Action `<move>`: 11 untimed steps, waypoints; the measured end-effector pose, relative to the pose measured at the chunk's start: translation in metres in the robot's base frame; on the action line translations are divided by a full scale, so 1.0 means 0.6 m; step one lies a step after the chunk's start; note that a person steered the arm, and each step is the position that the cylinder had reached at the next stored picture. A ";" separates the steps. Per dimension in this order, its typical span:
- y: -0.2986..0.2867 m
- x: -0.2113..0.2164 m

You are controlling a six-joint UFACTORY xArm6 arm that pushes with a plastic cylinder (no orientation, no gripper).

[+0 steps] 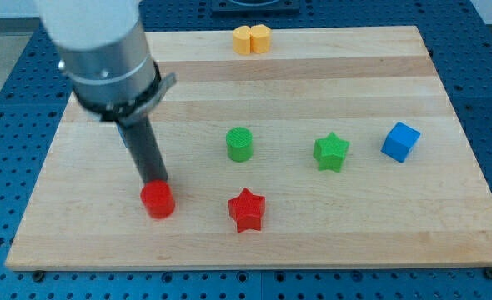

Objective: Push the red circle to the red star

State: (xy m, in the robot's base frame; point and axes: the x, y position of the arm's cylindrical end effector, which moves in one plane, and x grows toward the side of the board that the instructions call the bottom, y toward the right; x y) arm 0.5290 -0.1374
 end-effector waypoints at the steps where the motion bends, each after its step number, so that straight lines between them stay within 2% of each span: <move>1: -0.014 0.003; 2: -0.078 -0.025; 3: -0.152 -0.002; 4: -0.175 0.058; 5: -0.121 0.082; 7: 0.064 0.089; 9: -0.002 0.069; 10: -0.001 0.036; 11: 0.040 0.039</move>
